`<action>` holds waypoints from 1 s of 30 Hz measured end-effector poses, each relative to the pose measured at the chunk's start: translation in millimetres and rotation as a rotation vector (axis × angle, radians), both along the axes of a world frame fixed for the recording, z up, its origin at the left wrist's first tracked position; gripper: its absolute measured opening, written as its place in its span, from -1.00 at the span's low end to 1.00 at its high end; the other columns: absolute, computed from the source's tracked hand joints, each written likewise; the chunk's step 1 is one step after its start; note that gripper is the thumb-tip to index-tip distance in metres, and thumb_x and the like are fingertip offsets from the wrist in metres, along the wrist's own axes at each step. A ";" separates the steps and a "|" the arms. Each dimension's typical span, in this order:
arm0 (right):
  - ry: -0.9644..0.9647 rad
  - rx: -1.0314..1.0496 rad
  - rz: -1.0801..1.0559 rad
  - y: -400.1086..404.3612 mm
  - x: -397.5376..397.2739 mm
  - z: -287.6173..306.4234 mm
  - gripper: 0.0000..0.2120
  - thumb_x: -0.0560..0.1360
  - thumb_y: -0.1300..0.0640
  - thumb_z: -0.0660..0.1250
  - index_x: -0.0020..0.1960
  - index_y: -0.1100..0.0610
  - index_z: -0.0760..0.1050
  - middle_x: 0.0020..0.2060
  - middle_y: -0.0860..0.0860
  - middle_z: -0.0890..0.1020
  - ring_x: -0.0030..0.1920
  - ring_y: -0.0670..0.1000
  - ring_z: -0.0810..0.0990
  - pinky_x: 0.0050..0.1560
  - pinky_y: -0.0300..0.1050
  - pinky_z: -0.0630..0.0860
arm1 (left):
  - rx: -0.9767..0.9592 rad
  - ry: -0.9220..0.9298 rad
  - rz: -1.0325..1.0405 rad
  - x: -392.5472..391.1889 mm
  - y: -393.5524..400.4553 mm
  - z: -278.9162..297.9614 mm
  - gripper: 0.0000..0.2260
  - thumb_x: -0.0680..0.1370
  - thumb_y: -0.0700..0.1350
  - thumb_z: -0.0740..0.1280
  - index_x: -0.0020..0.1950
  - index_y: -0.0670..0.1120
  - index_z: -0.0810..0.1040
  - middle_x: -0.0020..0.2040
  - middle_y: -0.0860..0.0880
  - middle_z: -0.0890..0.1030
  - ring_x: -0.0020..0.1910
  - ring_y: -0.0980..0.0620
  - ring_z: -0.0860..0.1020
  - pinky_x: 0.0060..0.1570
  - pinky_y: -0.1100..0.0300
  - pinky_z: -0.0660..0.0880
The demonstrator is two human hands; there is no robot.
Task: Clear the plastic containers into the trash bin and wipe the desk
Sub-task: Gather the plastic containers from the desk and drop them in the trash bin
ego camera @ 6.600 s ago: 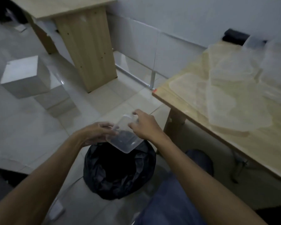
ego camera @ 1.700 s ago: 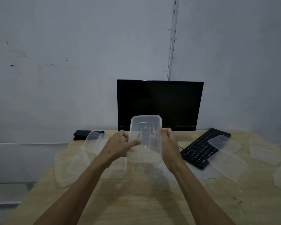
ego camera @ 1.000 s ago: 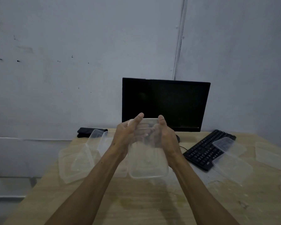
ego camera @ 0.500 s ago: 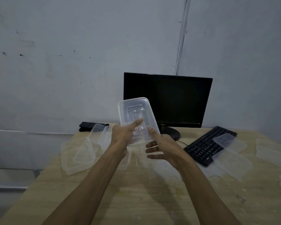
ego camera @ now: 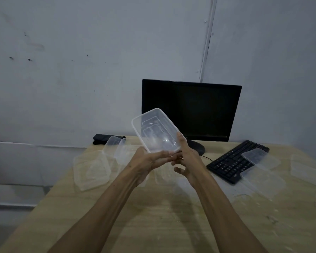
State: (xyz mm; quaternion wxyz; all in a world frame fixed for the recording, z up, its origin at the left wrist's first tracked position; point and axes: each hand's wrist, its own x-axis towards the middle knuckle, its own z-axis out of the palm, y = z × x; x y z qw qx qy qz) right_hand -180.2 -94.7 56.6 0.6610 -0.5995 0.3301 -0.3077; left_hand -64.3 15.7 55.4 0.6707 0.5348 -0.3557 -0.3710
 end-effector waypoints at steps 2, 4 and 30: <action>-0.006 0.017 0.027 1.8 -0.4 -2.3 -0.25 0.48 -0.50 0.23 0.08 0.21 0.65 -0.25 0.05 0.67 -0.23 -0.01 0.62 -0.10 -0.03 0.58 | 0.001 -0.002 0.017 1.2 4.2 -1.4 -0.66 0.47 -0.21 0.53 0.17 -0.37 0.62 0.03 -0.25 0.74 0.06 -0.12 0.74 -0.10 0.36 0.60; -0.011 0.037 0.025 2.8 -0.8 -0.6 -0.26 0.51 -0.48 0.21 0.08 0.21 0.64 -0.16 0.08 0.67 -0.18 0.01 0.63 -0.11 -0.03 0.58 | -0.026 0.065 0.022 5.8 7.9 -3.5 -0.64 0.47 -0.24 0.53 0.20 -0.38 0.59 0.07 -0.29 0.72 0.08 -0.18 0.72 0.02 0.24 0.64; -0.282 0.224 0.203 51.8 32.1 -7.9 -0.52 0.53 -0.04 0.50 0.32 0.22 0.53 0.19 0.21 0.70 0.26 0.17 0.67 0.31 0.12 0.60 | 0.000 0.081 0.238 37.5 70.7 2.9 -0.63 0.52 -0.21 0.51 0.30 -0.14 0.55 0.11 -0.17 0.71 0.04 -0.19 0.72 0.15 -0.09 0.65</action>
